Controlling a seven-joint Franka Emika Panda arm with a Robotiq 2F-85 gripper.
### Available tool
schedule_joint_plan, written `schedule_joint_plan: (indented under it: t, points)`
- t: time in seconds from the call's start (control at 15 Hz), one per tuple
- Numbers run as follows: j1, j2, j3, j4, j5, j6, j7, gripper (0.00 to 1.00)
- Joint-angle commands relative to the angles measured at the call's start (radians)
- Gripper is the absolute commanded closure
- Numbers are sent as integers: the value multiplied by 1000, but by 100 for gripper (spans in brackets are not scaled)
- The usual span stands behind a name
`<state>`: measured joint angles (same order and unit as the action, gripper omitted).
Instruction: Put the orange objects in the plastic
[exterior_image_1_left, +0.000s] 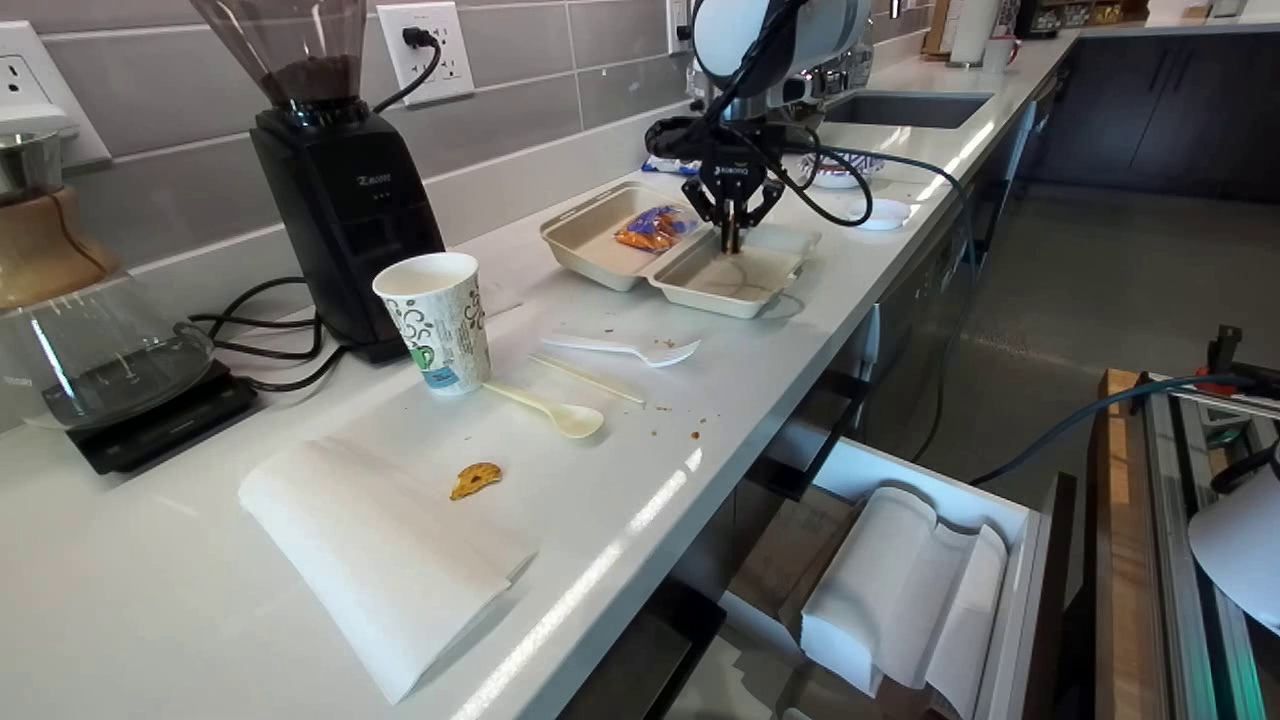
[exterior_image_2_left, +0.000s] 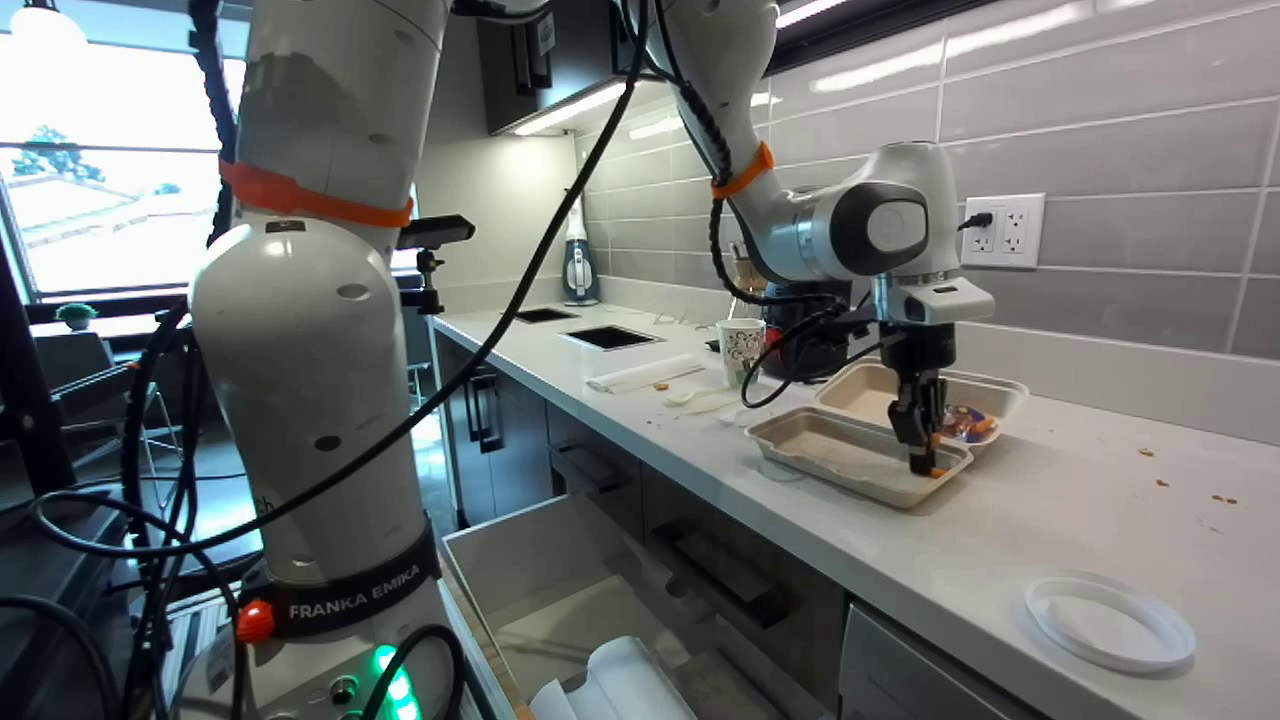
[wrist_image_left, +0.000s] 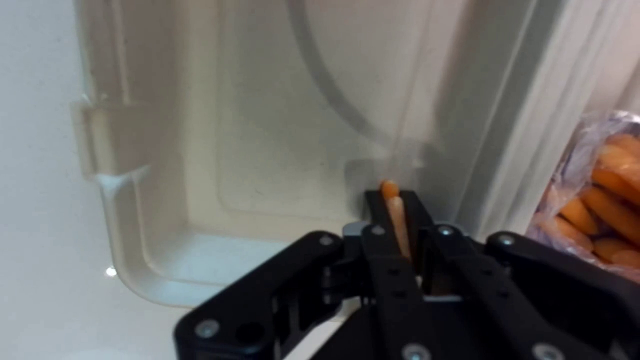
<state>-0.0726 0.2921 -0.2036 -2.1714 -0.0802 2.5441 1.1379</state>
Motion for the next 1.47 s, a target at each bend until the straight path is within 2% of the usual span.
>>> schedule_joint_plan:
  t: [0.0,0.87,1.07,1.4]
  points:
    - [9,0,-10,-10,18,23,11,97]
    - [18,-64,-12,-9,-22,-28,6,97]
    - [25,-84,-14,-15,-60,-45,-3,97]
    - [24,-123,0,-19,-92,-53,-51,97]
